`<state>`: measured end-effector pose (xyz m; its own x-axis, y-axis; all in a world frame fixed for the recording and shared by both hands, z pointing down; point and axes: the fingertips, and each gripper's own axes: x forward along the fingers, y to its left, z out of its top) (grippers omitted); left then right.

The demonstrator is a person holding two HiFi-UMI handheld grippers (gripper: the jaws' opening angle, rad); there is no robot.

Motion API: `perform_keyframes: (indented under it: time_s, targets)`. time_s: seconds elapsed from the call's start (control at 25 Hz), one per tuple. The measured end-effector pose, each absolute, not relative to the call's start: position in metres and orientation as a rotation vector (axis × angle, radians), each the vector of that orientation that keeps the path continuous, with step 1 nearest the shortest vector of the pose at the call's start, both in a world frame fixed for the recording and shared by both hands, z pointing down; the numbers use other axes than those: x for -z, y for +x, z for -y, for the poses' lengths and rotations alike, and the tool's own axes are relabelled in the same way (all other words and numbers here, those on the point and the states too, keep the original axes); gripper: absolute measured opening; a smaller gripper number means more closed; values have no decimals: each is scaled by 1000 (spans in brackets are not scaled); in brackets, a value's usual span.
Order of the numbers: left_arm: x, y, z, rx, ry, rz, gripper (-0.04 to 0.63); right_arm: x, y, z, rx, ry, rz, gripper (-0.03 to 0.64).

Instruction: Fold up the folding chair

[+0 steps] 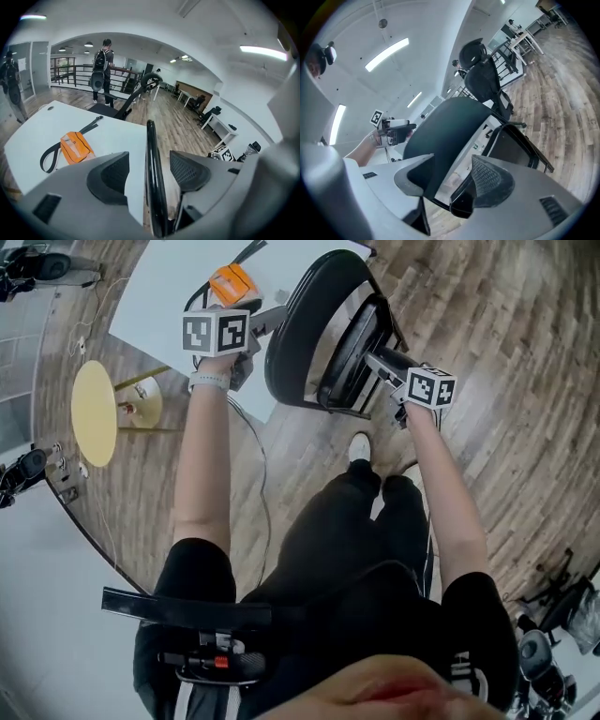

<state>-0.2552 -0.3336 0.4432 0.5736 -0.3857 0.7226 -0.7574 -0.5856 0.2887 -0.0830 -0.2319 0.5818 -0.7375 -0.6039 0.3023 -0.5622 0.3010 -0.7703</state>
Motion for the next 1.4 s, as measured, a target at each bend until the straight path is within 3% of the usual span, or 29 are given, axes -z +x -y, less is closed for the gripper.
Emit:
perform_keyframes:
  time_s: [0.32, 0.56, 0.96, 1.04, 1.24, 1.4]
  targets:
    - [-403, -211, 209, -732, 2395, 714, 258, -448, -95, 154, 1120, -918, -2711, 224]
    - [-365, -165, 128, -494, 2561, 597, 258, -386, -96, 96, 870, -975, -2837, 224]
    - [-332, -154, 89, -229, 2655, 683, 256, -327, -115, 63, 623, -995, -2974, 221]
    - [-333, -155, 83, -207, 2638, 686, 212, -322, -121, 56, 591, -957, -2995, 192]
    - [-334, -162, 85, -239, 2661, 726, 6, -313, -125, 60, 487, -928, -3004, 31]
    - [-324, -175, 75, -218, 2708, 757, 5, -305, -137, 50, 393, -928, -3037, 9]
